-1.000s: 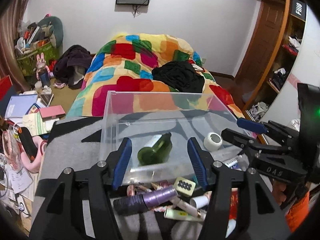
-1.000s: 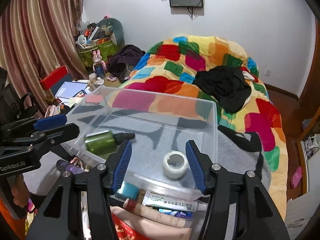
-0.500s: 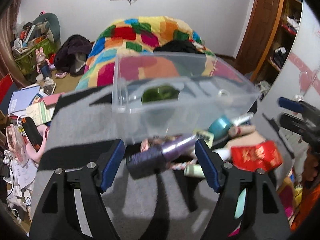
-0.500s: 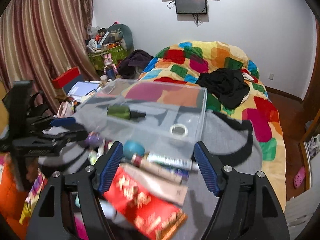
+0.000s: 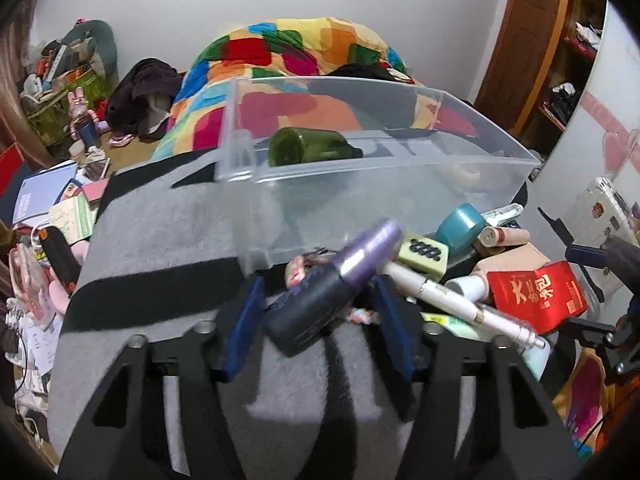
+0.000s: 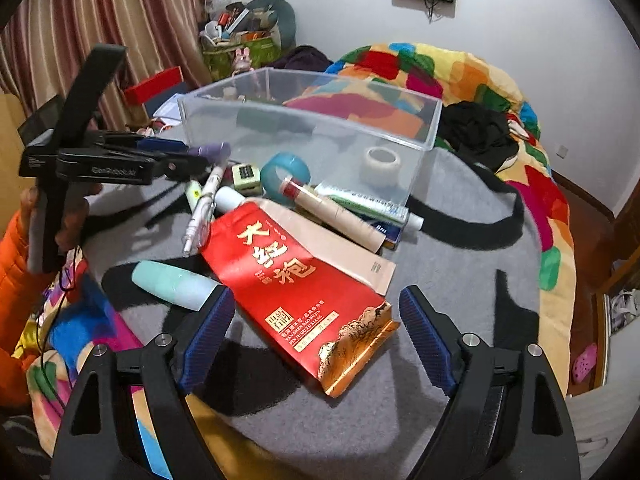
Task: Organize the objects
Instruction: 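Grasp the purple spray bottle with left tool while right tool grasps the red tea packet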
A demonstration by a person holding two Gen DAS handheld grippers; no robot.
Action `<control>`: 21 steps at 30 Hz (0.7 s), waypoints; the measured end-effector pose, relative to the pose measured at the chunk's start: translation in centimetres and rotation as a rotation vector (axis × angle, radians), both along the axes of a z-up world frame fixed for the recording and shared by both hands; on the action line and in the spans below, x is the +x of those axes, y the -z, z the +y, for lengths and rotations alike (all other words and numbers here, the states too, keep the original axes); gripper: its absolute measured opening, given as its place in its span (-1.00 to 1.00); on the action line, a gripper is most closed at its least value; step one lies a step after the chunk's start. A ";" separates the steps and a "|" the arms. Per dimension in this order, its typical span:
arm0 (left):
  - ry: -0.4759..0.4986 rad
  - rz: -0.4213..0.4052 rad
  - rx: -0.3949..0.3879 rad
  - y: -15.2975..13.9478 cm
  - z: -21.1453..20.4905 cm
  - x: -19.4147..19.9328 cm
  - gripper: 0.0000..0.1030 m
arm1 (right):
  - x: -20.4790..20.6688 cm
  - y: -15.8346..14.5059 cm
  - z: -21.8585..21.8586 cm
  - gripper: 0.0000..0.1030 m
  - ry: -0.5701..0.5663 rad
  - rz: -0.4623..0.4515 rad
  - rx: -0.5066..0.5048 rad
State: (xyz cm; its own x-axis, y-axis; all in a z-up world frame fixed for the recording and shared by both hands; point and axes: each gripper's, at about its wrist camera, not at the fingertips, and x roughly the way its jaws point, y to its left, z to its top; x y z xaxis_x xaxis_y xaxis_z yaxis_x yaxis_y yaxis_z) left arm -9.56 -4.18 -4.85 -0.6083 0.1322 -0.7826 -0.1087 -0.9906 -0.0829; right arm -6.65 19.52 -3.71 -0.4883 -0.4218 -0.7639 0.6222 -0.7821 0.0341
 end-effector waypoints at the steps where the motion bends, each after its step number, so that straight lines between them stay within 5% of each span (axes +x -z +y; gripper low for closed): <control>1: -0.003 0.002 0.008 -0.1 -0.3 0.4 -0.10 | -0.2 0.1 0.0 0.59 -0.002 -0.007 -0.006; 10: 0.006 0.012 0.024 -1.2 -0.8 2.9 -0.55 | -0.8 0.6 0.6 0.46 -0.020 -0.051 -0.033; 17: 0.012 -0.018 -0.003 -0.7 -0.5 3.7 -0.55 | -0.3 0.3 2.7 0.27 0.023 -0.083 -0.043; 21: 0.017 -0.008 -0.024 -0.9 -0.3 3.2 -0.22 | 0.4 0.4 3.0 0.27 0.021 -0.083 -0.030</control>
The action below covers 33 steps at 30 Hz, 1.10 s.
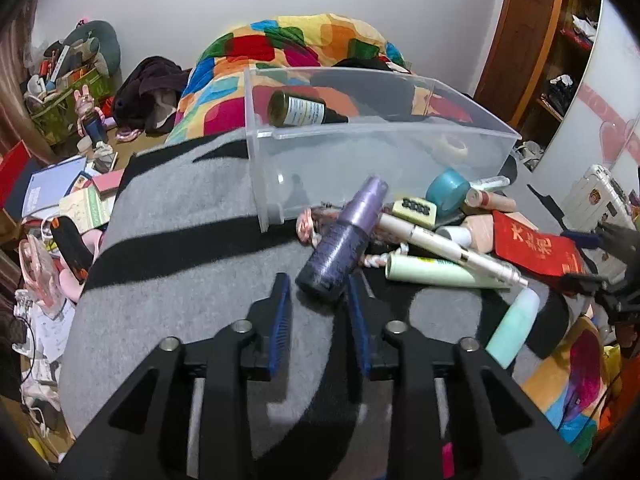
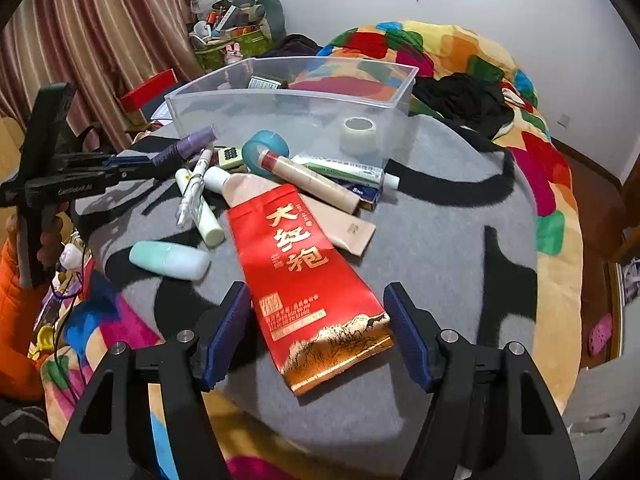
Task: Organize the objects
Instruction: 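Grasp the purple spray bottle with left tool while right tool grasps the red tea packet, then carry the purple spray bottle into the box with left tool while right tool drops the tea packet in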
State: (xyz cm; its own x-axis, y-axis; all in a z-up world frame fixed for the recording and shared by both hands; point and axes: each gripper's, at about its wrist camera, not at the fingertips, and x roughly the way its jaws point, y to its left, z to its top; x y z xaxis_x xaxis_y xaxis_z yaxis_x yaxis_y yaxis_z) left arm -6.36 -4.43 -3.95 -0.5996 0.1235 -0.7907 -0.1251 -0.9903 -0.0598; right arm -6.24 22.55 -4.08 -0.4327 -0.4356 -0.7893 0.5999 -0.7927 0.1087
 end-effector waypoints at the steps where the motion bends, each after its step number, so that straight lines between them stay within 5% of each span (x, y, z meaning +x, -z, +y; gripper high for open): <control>1: 0.005 0.008 -0.004 -0.1 0.1 -0.2 -0.11 | 0.2 0.2 -0.1 0.27 -0.004 0.004 0.011; 2: 0.006 0.013 -0.006 -0.1 0.1 -0.4 0.06 | 0.3 0.3 -0.2 0.28 -0.008 0.005 0.019; 8: 0.038 -0.006 -0.016 0.3 0.8 -2.5 0.08 | 0.7 0.5 -0.4 0.15 -0.009 0.021 0.020; 11: 0.051 -0.027 -0.024 1.2 1.3 -2.9 -0.20 | 0.8 0.4 0.1 0.08 -0.002 0.011 -0.013; 18: 0.042 0.003 -0.029 1.2 1.7 -1.3 -0.51 | 2.3 -0.6 0.8 0.05 -0.006 0.049 -0.035; 33: -0.054 0.135 0.000 -3.3 0.5 2.1 -0.51 | 2.4 -5.8 -0.2 0.04 0.024 0.190 -0.143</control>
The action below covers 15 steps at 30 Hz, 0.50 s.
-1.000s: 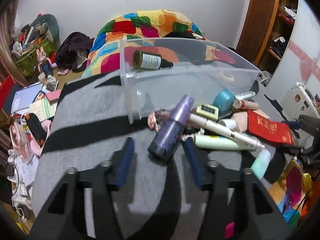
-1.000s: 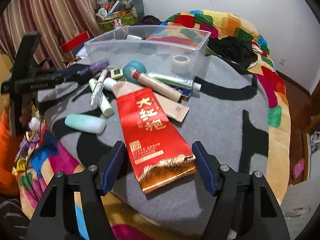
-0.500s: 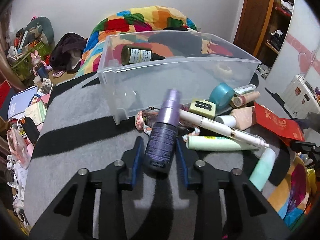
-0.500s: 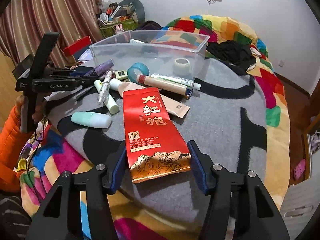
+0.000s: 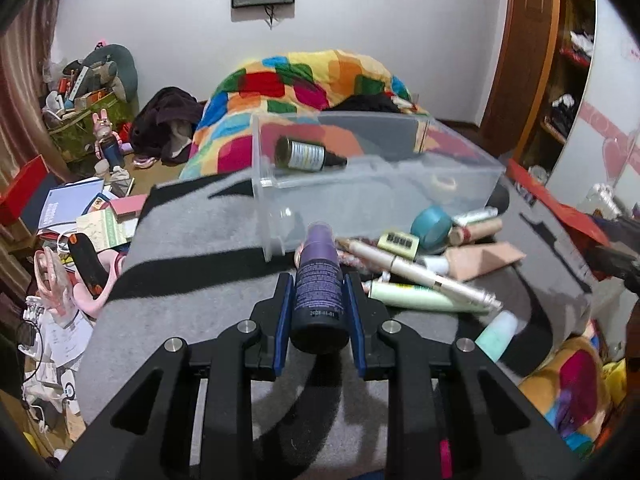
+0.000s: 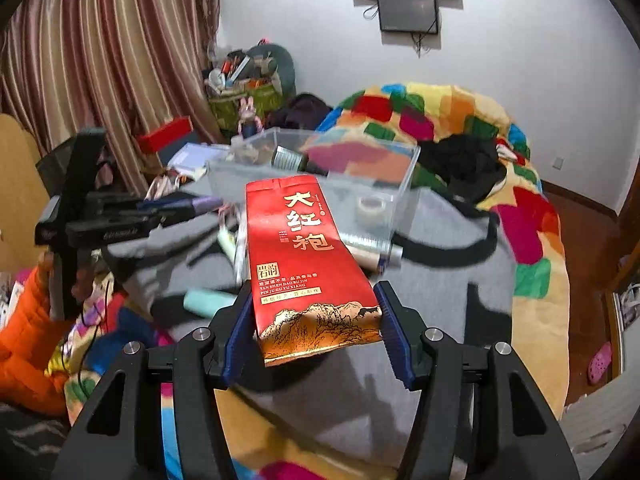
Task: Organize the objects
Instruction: 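Carry the purple spray bottle into the box with left tool while right tool drops the tea packet in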
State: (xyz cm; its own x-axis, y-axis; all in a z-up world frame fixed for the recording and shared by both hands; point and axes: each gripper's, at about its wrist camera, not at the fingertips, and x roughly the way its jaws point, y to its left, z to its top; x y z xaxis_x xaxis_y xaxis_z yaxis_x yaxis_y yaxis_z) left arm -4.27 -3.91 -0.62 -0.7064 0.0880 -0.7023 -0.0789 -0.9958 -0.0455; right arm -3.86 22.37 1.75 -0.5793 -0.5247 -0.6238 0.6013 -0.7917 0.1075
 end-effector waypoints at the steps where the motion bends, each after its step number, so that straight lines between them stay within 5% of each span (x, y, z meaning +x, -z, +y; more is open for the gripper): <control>1: -0.002 0.011 0.007 -0.4 -0.1 0.0 -0.51 | -0.3 -0.2 -0.2 0.04 0.004 0.001 -0.006; 8: -0.004 0.087 0.045 -3.3 -0.3 -0.2 -0.51 | -3.5 -1.3 -1.6 0.04 0.070 0.001 -0.055; 15: -0.017 0.075 0.061 -3.9 0.0 -3.6 -0.51 | -8.0 -2.0 -3.7 0.04 0.143 -0.007 -0.086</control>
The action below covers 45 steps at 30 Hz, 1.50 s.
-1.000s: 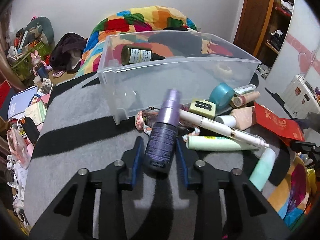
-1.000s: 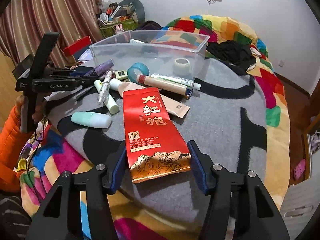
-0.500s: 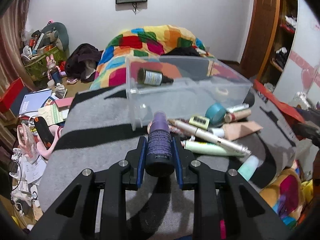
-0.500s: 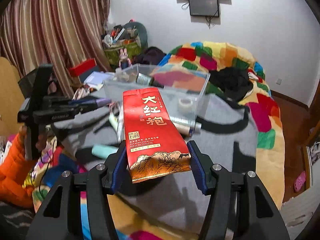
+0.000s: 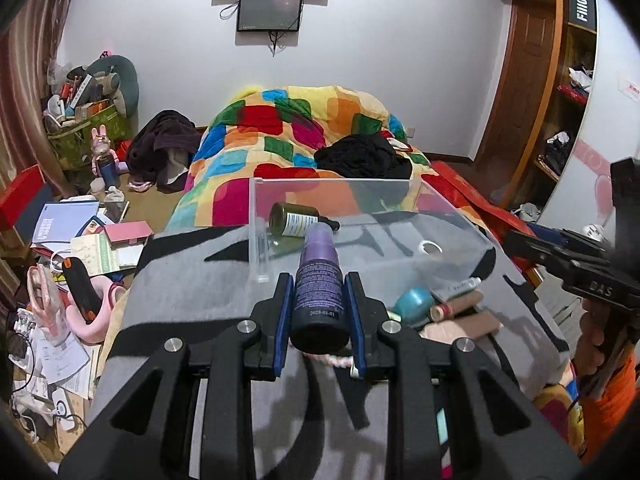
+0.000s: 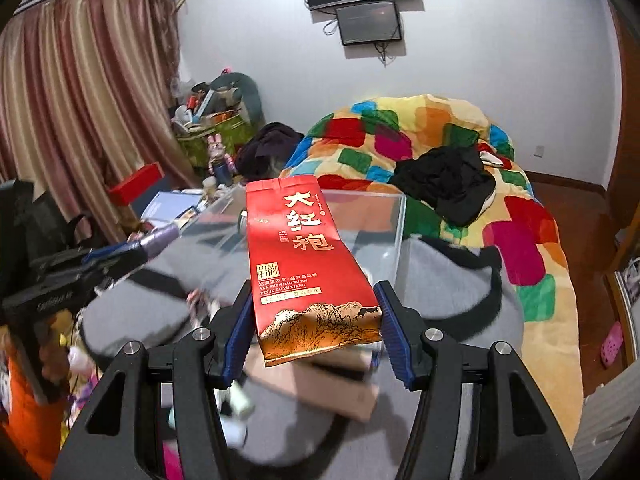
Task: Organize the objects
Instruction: 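Carry the purple spray bottle into the box with left tool while right tool drops the tea packet in, then grasp the mint-green tube with left tool while right tool grasps the white pen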
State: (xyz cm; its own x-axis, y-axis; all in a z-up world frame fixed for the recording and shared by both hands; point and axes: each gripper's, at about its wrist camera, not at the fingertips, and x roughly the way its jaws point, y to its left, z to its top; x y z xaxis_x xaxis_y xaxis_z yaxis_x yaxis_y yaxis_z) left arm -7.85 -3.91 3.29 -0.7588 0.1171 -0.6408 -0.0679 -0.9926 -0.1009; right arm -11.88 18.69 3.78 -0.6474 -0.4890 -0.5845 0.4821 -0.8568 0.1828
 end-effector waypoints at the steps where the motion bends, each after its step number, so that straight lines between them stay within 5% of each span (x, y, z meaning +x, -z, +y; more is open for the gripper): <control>1: 0.000 -0.008 0.002 0.0 0.1 -0.7 -0.51 | -0.6 0.0 -0.4 0.05 0.001 -0.001 0.002; 21: 0.036 -0.142 0.033 3.4 1.0 -7.8 -0.51 | -7.7 3.1 -6.8 0.05 -0.117 -0.105 0.137; 26: 0.040 -0.134 0.023 3.2 1.3 -7.3 -0.48 | -7.8 3.5 -6.5 0.09 -0.092 -0.114 0.170; 36: 0.074 -0.051 -0.014 0.8 2.7 -3.7 0.06 | -5.0 1.4 -4.9 0.18 -0.088 -0.066 0.139; 40: 0.107 -0.048 -0.032 0.8 3.6 -1.7 0.13 | -3.0 0.7 -3.7 0.42 -0.081 -0.031 0.126; 45: 0.149 -0.079 -0.038 2.0 4.7 0.5 0.19 | -0.9 1.2 -2.1 0.42 -0.072 -0.026 0.138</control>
